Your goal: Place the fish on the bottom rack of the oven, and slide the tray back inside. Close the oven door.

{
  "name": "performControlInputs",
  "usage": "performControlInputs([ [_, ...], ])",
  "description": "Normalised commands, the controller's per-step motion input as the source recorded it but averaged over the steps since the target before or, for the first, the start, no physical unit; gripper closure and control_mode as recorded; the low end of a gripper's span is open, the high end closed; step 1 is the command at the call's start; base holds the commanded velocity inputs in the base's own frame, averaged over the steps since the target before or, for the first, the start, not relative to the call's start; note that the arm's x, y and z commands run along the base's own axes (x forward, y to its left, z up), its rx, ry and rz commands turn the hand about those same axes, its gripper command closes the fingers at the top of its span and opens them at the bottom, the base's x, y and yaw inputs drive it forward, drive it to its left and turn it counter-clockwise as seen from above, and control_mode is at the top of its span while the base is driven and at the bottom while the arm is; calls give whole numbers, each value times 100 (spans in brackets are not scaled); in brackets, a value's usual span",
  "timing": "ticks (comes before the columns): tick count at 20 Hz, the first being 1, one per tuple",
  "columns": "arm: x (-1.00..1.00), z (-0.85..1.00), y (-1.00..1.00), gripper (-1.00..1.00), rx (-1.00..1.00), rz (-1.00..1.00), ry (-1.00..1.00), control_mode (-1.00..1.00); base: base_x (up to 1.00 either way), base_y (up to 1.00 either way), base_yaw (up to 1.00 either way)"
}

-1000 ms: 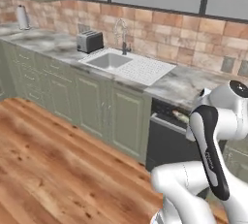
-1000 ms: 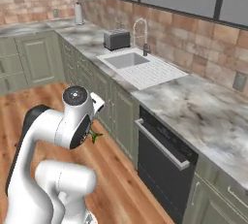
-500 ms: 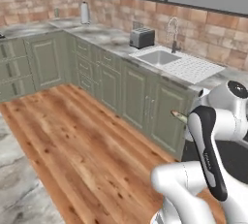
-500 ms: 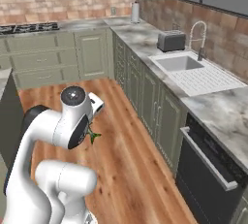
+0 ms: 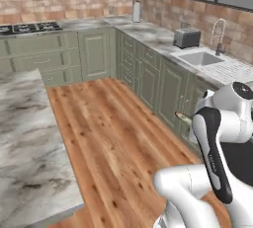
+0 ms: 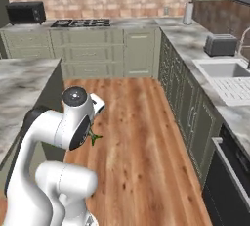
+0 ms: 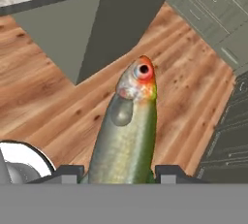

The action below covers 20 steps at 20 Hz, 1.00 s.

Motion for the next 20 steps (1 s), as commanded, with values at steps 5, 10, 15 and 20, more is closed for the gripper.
performControlInputs([
  [5,0,0,0,100,0,0,0,100,-68,-19,43],
  [10,0,0,0,100,0,0,0,100,-37,6,41],
  [15,0,0,0,100,0,0,0,100,1,44,46],
  [20,0,0,0,100,0,0,0,100,0,64,46],
])
